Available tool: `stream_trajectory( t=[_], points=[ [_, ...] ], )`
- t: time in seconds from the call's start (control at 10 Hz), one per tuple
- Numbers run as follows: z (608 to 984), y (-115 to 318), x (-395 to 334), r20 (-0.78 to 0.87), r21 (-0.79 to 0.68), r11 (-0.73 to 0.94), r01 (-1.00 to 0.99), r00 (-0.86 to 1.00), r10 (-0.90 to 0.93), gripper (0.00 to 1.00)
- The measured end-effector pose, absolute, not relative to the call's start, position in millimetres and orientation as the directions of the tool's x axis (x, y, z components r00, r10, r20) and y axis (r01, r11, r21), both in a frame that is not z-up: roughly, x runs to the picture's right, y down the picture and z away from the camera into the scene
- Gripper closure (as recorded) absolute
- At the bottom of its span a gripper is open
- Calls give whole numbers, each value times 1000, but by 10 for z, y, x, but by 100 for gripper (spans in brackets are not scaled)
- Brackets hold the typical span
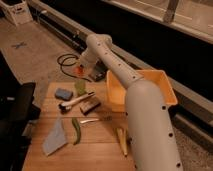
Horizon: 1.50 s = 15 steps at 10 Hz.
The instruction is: Place apple in plastic cup
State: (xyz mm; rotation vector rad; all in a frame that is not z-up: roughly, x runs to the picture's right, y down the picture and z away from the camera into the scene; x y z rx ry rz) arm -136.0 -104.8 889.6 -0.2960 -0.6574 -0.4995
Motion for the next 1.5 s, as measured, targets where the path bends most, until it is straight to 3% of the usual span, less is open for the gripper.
stream_trajectory(
  t=[0.2, 0.7, 0.8, 1.5],
  points=[
    [9010, -937, -1440, 670, -119, 842, 527, 668, -323, 77],
    [9148, -666, -1469, 696, -187, 834, 519, 669, -260, 26],
    [9148, -648, -1479, 697, -192, 833, 519, 669, -256, 21],
    [9132, -659, -1459, 704, -194, 846, 497, 671, -233, 20]
  ],
)
